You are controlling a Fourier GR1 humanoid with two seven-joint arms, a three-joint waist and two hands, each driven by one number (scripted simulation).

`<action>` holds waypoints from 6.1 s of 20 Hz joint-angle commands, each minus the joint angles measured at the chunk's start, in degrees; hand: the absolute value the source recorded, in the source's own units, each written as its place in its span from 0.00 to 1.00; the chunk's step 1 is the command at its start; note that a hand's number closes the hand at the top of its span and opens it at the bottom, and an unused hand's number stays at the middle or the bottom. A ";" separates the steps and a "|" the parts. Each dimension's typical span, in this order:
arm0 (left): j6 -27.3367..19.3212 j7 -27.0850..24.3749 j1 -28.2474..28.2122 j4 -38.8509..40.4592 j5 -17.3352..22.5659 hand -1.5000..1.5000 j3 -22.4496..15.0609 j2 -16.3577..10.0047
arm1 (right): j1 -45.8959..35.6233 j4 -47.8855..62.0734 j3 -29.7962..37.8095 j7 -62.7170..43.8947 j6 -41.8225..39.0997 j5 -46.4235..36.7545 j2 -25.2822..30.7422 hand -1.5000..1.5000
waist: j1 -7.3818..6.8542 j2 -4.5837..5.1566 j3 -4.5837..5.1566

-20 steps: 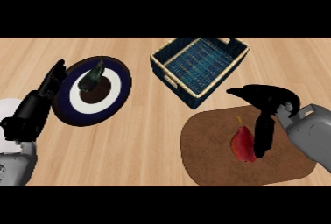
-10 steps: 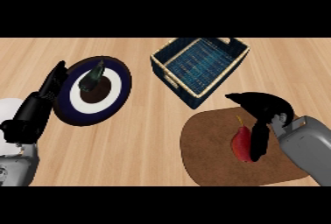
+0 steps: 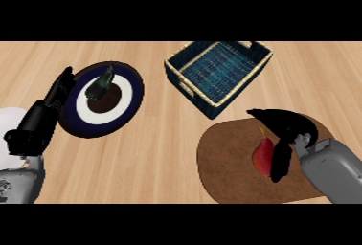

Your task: Pick the pear from the cutting board and place it in the basket

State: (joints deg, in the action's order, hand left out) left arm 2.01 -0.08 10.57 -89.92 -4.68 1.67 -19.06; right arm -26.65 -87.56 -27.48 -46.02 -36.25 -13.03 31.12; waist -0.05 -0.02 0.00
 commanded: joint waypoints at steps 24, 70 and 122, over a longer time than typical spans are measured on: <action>3.32 0.38 0.87 -0.03 -4.24 0.50 3.02 3.77 | 3.83 11.27 7.20 18.32 -3.18 -21.77 -7.29 1.00 | -0.37 0.10 -0.02; 5.23 0.61 2.08 -0.52 -4.01 0.50 3.75 4.25 | -53.84 14.46 32.10 -13.89 23.61 -25.91 -6.36 1.00 | -1.87 0.26 0.14; 5.81 0.21 -0.76 -0.80 -3.82 0.50 6.54 4.21 | -57.68 42.89 44.33 -10.21 54.89 -32.12 -4.46 0.00 | 0.61 -0.32 -0.01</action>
State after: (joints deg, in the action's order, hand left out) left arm 7.23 0.92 11.25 -90.88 -9.61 6.81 -14.23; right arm -87.99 -41.23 15.54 -54.12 13.81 -44.18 23.93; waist -0.02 -0.13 0.00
